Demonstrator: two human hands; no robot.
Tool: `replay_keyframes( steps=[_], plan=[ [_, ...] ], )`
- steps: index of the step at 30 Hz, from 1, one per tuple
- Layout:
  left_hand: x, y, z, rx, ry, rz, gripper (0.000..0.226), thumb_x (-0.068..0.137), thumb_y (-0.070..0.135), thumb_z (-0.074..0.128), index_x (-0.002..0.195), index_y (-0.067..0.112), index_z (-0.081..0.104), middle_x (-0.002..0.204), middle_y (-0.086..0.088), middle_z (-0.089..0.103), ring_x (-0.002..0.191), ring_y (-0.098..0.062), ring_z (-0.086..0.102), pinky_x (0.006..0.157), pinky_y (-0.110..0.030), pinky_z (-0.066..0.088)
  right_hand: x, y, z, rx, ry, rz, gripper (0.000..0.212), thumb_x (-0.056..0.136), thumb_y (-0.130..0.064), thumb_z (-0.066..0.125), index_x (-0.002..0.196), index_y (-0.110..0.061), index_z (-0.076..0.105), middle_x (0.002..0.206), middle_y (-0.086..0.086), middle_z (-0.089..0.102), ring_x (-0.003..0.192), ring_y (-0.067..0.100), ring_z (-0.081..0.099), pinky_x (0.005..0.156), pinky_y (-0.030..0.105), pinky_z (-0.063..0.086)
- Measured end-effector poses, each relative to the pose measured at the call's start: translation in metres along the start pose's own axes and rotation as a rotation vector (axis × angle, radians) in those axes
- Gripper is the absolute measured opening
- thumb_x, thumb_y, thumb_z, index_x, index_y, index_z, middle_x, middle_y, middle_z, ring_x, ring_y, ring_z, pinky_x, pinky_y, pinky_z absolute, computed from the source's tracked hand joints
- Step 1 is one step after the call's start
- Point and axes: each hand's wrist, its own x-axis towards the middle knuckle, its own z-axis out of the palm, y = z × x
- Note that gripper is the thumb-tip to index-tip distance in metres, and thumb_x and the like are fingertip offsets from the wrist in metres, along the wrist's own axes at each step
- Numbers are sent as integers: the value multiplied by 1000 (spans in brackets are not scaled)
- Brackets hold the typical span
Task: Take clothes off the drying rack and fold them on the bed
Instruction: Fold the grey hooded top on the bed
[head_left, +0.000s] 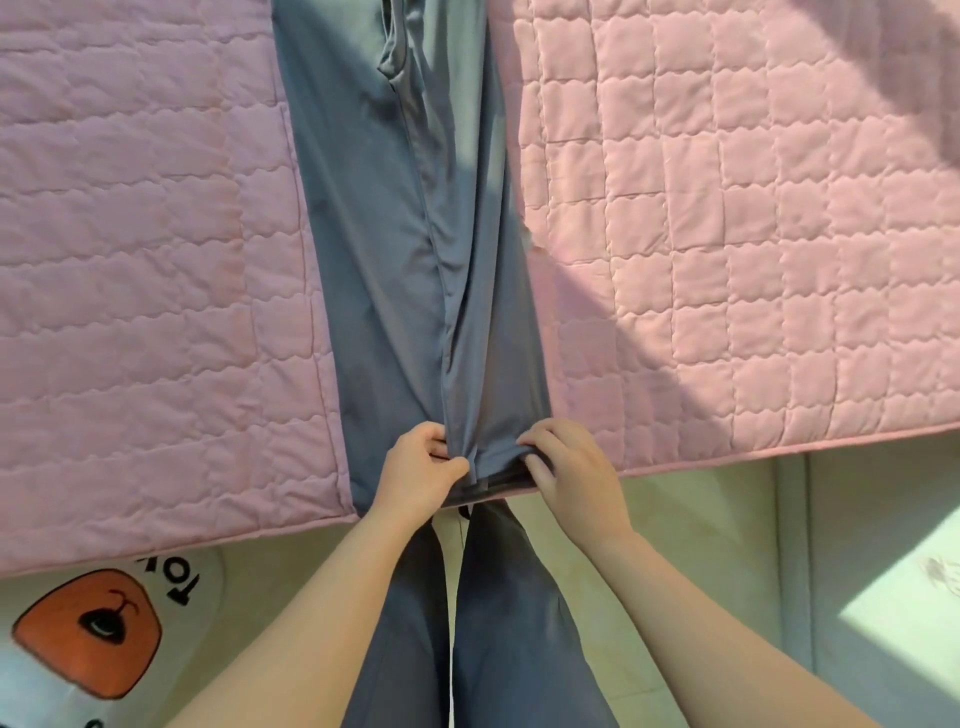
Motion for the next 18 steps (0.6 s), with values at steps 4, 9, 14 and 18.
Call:
replay_keyframes(
  steps=[4, 9, 14, 18],
  plan=[
    [-4, 2, -1, 5, 1, -50, 11, 83, 13, 68, 87, 23, 66, 81, 6, 70, 79, -14, 68, 83, -34, 56, -7, 5, -6, -41, -28, -67, 12, 83, -7, 67, 93, -15, 66, 90, -3, 61, 87, 17, 54, 71, 28, 44],
    [-11, -10, 0, -89, 105, -87, 15, 85, 11, 66, 82, 26, 65, 80, 4, 72, 81, -17, 70, 85, -42, 57, -22, 22, -14, -62, 37, -57, 6, 89, -19, 63, 86, -15, 64, 81, -3, 58, 78, 18, 54, 65, 28, 43],
    [-18, -18, 2, -91, 189, -123, 23, 83, 12, 67, 74, 32, 60, 77, 5, 71, 78, -16, 69, 82, -41, 57, -33, 38, -19, -165, -4, -74, 13, 83, -1, 64, 88, -12, 62, 84, 1, 55, 74, 24, 51, 61, 36, 44],
    [-14, -20, 6, -68, 93, -143, 22, 85, 18, 70, 105, 10, 66, 79, 5, 69, 72, -12, 70, 80, -39, 59, -24, 51, -13, -303, -158, -30, 36, 60, 11, 76, 77, -17, 60, 77, 0, 54, 66, 28, 53, 52, 29, 34]
  ],
)
